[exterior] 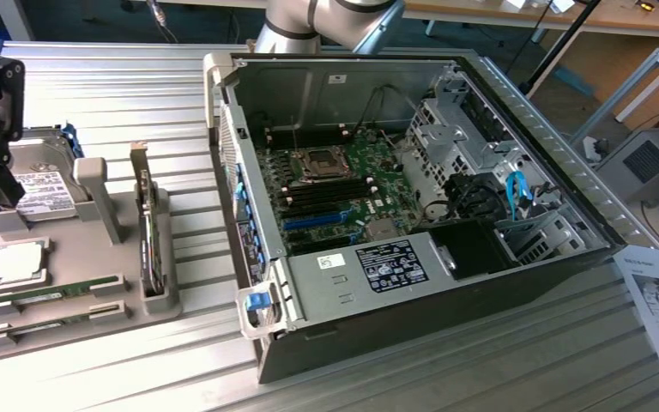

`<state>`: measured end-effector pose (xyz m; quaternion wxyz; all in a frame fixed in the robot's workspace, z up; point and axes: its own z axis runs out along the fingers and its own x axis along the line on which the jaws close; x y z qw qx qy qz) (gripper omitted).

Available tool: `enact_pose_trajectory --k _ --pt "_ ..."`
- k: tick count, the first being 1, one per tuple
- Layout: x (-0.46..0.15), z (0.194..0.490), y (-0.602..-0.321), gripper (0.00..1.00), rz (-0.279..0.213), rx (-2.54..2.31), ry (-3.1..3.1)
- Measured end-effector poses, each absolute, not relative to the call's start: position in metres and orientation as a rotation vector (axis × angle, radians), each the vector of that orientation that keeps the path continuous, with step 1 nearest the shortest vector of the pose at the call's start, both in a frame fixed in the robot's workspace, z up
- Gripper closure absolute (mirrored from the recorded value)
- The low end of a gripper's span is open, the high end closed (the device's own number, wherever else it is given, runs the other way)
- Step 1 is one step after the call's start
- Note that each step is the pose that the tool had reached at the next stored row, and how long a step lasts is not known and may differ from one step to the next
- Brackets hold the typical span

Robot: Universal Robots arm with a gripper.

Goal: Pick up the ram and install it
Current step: 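Pick up the ram and move it above insertion slot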

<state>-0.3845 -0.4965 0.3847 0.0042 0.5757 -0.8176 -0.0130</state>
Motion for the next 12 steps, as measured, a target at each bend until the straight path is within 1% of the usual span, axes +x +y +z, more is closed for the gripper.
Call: enact_pose_trajectory --k 12 --pt "-0.3845 0.3836 -0.4964 0.89 -0.039 2.062 -2.355"
